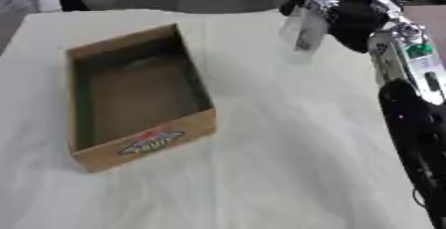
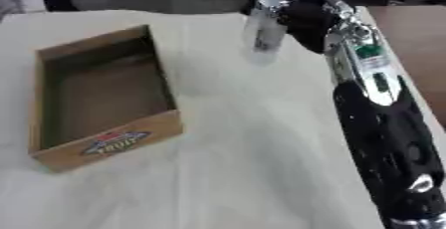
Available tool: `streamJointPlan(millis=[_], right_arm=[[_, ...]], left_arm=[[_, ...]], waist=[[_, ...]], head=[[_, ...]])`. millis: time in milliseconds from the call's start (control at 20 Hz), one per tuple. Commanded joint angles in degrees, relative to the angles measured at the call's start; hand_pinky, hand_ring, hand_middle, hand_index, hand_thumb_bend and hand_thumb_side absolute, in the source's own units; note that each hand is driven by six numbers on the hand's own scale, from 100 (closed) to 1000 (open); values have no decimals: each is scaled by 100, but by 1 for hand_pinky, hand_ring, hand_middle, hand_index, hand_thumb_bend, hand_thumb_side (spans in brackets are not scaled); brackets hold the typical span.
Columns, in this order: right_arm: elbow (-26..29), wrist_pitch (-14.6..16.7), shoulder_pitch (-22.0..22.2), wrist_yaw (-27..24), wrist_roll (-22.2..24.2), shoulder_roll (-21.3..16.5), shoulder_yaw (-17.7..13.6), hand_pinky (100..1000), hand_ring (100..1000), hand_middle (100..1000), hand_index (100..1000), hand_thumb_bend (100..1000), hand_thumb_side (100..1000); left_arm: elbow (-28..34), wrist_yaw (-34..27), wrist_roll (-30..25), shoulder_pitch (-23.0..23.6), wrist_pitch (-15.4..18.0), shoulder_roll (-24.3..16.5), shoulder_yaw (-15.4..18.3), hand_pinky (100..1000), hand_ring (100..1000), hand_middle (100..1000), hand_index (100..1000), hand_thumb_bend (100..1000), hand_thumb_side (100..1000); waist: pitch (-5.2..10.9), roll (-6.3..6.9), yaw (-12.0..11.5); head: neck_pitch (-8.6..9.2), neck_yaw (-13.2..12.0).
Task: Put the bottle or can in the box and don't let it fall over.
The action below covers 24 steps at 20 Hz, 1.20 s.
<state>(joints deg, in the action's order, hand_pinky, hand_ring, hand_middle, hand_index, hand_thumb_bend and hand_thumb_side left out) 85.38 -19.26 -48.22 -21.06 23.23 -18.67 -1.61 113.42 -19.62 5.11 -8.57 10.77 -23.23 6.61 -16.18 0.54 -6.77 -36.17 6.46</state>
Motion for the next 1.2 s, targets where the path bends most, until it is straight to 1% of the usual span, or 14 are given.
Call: streamJointPlan(millis=[50, 450, 700, 900, 1200], right_arm=[[2, -40, -247, -34, 73, 42, 107, 919, 658, 895, 133, 100, 100], [-410, -23, -668, 79, 330, 388, 474, 1000, 679, 908, 135, 100, 100], [-689, 47, -827, 209, 475, 593, 625, 994, 688, 918, 136, 100, 101], [-914, 100, -960, 372, 546, 762, 678, 990, 686, 918, 136, 100, 100], [-1257, 291, -1229, 561, 543, 946, 701, 984, 687, 916, 136, 100, 100]], left_arm=[[117, -34, 6, -17, 22, -174, 67, 1000, 1000, 1000, 693, 100, 672], [117, -76, -15, -50, 25, -164, 55, 1000, 1000, 1000, 693, 100, 672], [117, -92, -31, -73, 11, -150, 48, 1000, 1000, 1000, 693, 100, 672], [117, -115, -42, -126, 18, -136, 43, 1000, 1000, 1000, 693, 100, 672], [117, -174, -59, -243, 49, -96, 41, 1000, 1000, 1000, 694, 100, 672]], waist=[[147, 5, -31], [157, 6, -166], [146, -18, -250], [115, -30, -362], [24, -29, -612]], head=[[-19, 47], [11, 192], [35, 249], [61, 298], [102, 514]])
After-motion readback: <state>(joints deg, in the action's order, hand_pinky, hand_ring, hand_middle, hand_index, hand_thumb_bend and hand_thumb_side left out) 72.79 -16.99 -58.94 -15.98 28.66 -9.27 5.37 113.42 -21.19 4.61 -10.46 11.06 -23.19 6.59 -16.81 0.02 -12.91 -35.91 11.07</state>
